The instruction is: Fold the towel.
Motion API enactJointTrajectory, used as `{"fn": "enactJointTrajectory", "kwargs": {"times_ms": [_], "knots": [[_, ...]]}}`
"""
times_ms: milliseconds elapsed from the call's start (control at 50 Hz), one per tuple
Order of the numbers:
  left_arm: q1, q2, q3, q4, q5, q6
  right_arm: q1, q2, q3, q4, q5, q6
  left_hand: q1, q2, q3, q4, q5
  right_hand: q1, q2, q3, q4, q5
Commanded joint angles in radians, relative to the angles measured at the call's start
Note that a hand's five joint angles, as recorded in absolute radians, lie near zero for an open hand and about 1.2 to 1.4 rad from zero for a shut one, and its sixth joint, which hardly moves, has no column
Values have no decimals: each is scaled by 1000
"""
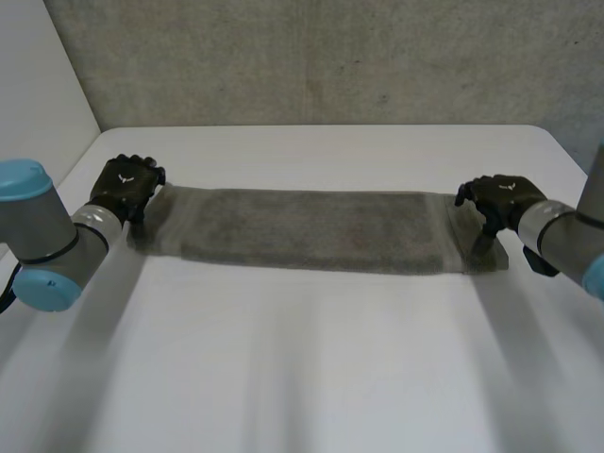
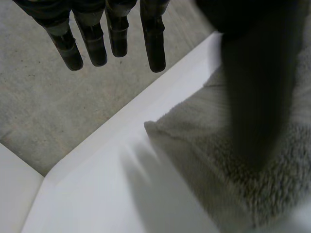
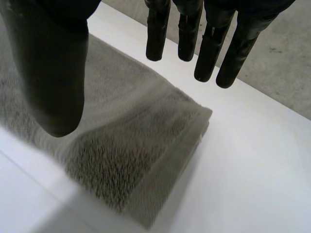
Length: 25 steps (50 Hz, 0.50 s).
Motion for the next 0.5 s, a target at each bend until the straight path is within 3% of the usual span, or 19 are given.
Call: {"fn": "enactJointTrajectory", "kwargs": {"times_ms": [20,360,460,500], "knots": [[1,-37,1,30,-4,39,-11,6,109,-96,4,-17,-33,-32,-35,-38,-14,62,66,58,50,41],[-2,-84,10,69,-9,42,-14,92,150,-236,13,-51,-33,-32,-35,-38,-14,312,316,307,300,291],[-2,-76,-2,66,-12,40,-14,95,149,-242,15,-51,-36,-35,-38,-41,-17,667,671,662,655,646],[-2,-68,-7,60,-13,39,-16,95,144,-242,18,-52,-42,-41,-44,-47,-23,971,975,966,959,950]]}}
